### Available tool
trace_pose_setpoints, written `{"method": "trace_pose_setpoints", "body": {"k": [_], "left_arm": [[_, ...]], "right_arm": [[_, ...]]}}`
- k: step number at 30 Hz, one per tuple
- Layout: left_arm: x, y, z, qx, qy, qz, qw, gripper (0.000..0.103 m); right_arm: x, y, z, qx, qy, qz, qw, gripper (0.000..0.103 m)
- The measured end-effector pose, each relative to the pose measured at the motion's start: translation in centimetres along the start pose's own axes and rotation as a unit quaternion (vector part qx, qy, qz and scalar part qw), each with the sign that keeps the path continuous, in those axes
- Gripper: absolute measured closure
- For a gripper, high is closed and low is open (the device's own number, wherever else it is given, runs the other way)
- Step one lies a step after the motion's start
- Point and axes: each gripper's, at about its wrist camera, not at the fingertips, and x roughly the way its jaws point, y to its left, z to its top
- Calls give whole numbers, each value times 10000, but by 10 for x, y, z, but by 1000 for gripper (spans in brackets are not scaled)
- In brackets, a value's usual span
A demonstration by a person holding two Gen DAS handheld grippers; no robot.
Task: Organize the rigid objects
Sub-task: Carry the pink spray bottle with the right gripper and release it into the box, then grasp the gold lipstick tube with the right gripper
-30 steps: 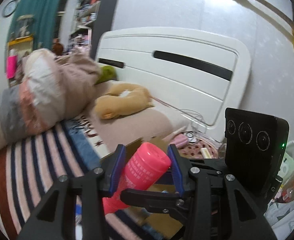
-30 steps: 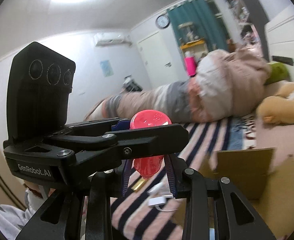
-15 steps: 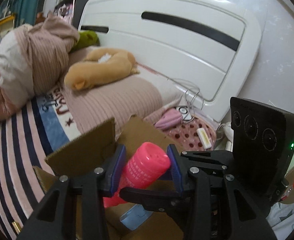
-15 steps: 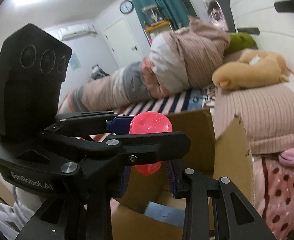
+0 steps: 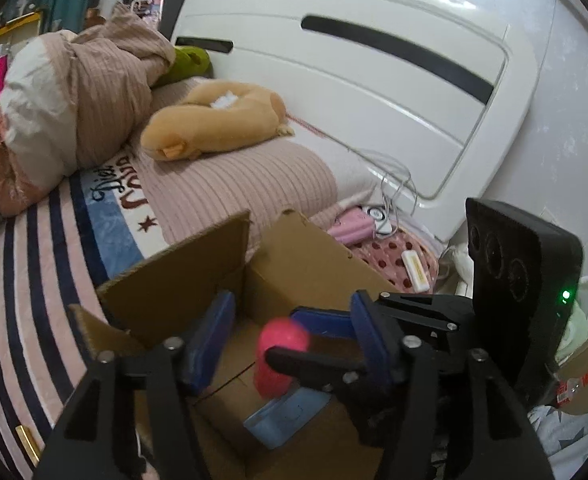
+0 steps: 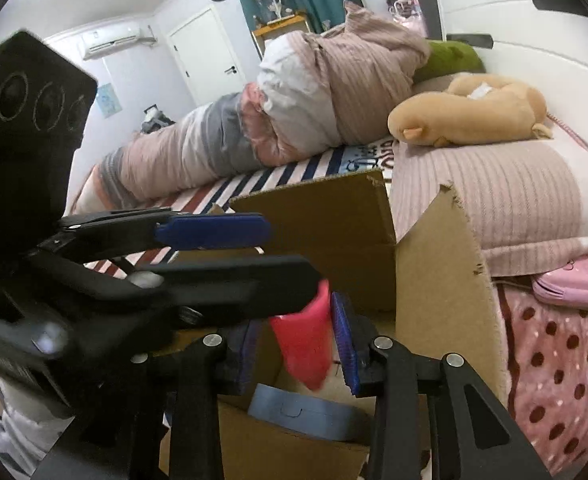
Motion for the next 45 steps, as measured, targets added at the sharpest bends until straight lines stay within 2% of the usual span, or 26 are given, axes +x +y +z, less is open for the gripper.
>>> {"method": "trace_pose_setpoints", "body": {"k": [2,4,7,10,12,14,19,24,27,33,40,42,43,44,45], "left_arm": [[-12,2,-1,-14,-125,43,9999,37],[-30,6,-3,-22,-309,128,9994,36],[-60,17,-10,-150,-592,237,9979,36],[-92,38,-24,-368,-881,497,9942,35],[-113,53,-37,-488,-1044,807,9901,35],[-131,71,-52,-621,-1148,1162,9846,27],[-166,128,-104,-1179,-1248,1858,9675,26],[-175,179,-157,-1759,-1063,2253,9524,26],[-171,203,-183,-2065,-928,2290,9467,26],[-165,235,-215,-2453,-788,2252,9396,26],[-155,249,-225,-2593,-676,2218,9375,26],[-153,252,-226,-2602,-643,2210,9377,26],[-152,253,-226,-2603,-630,2209,9378,26],[-150,254,-227,-2611,-604,2209,9378,26],[-149,255,-227,-2613,-585,2211,9377,26]], "right_arm": [[-5,4,3,-2,-89,-133,9999,66],[-12,10,7,-41,-238,-246,9994,61],[-16,24,13,-111,-325,-93,9994,61],[-16,49,16,-290,-398,89,9987,61],[-13,69,18,-458,-414,253,9978,61],[-6,95,20,-647,-384,524,9958,61],[26,160,18,-1093,-157,1018,9887,61],[86,206,-3,-1285,496,1365,9810,61],[127,217,-19,-1184,886,1467,9781,61],[225,219,-48,-574,1597,1436,9750,61],[293,223,-62,-409,1914,1196,9733,61],[300,223,-61,-436,1820,1166,9754,62],[300,225,-61,-526,1766,1124,9764,65],[301,226,-61,-632,1750,1057,9768,81],[300,227,-61,-660,1761,1033,9767,83]]}}
